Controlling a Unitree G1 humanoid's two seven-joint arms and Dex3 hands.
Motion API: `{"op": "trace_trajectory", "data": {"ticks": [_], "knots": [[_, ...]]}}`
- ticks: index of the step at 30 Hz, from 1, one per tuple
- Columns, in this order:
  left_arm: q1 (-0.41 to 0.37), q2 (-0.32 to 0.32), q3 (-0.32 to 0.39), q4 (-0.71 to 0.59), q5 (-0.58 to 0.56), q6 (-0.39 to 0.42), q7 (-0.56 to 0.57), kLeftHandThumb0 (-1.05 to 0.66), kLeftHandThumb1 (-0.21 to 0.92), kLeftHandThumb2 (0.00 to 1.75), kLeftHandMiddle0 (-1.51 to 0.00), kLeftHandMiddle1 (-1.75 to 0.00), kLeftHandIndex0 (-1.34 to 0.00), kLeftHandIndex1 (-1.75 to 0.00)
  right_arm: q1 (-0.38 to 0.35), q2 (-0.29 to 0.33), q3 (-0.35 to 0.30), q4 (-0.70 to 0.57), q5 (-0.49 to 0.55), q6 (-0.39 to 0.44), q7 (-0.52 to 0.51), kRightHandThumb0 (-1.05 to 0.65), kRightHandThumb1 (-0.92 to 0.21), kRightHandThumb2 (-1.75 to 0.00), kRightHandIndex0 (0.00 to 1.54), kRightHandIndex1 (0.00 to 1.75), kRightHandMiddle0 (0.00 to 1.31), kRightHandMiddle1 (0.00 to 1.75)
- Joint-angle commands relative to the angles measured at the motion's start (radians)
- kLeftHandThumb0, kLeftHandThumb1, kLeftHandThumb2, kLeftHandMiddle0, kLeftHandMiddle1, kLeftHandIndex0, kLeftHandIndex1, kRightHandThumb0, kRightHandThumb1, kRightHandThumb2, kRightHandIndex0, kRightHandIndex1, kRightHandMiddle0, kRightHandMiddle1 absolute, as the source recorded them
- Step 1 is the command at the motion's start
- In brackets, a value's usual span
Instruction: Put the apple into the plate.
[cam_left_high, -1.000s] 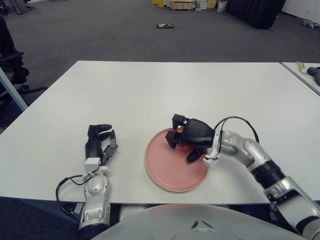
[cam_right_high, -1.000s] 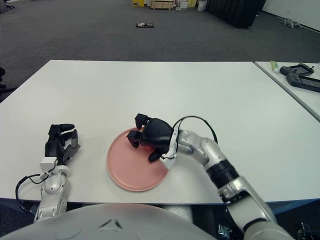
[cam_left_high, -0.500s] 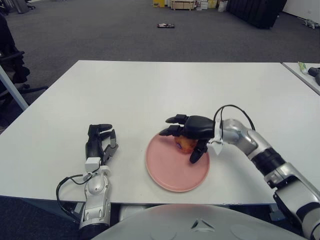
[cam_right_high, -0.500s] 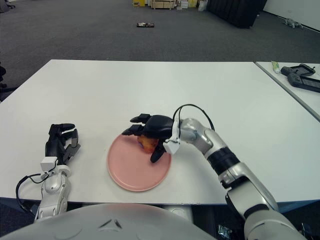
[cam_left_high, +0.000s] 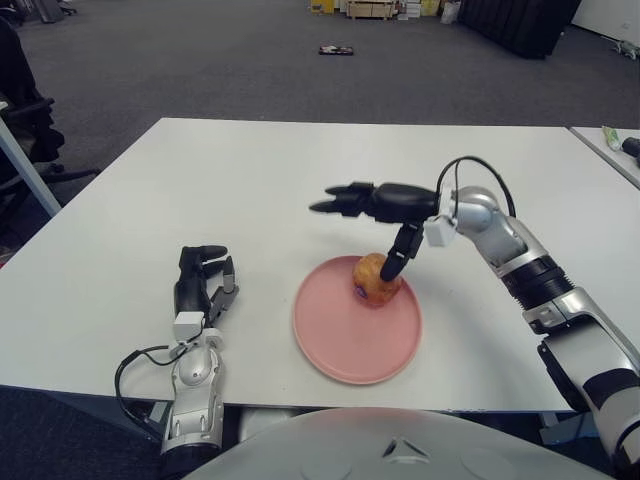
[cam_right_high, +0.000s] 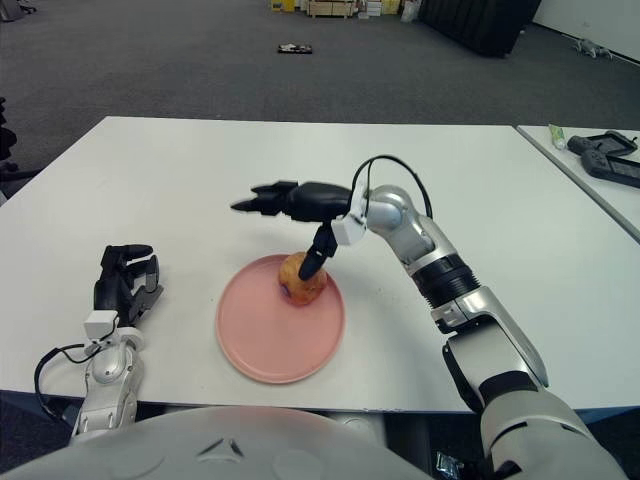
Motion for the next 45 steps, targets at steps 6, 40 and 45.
{"op": "trace_trajectory", "data": {"ticks": [6, 40, 45], "knots": [[-0.008, -0.010, -0.001, 0.048, -0.011, -0.009, -0.001, -0.36, 0.82, 0.67, -0.44, -1.53, -0.25, -1.75, 0.071, 0.035, -0.113, -0.109, 0.113, 0.109, -0.057, -0.89, -0.38, -0.72, 0.00, 0.00, 0.00, 0.00], [-0.008, 0.004, -0.005, 0.030, -0.011, 0.007, -0.014, -0.37, 0.75, 0.77, -0.54, -1.48, -0.29, -1.75, 0.511, 0.508, -0.356, -0.148, 0.036, 0.201, -0.841, -0.49, -0.88, -1.03, 0.06, 0.91, 0.00, 1.25], [-0.004, 0.003, -0.007, 0.016, -0.009, 0.024, -0.014, -0.37, 0.75, 0.77, -0.53, -1.48, -0.29, -1.75, 0.532, 0.553, -0.377, -0.059, 0.054, 0.168, -0.910, -0.38, -0.79, -1.16, 0.12, 1.03, 0.03, 1.39]]}}
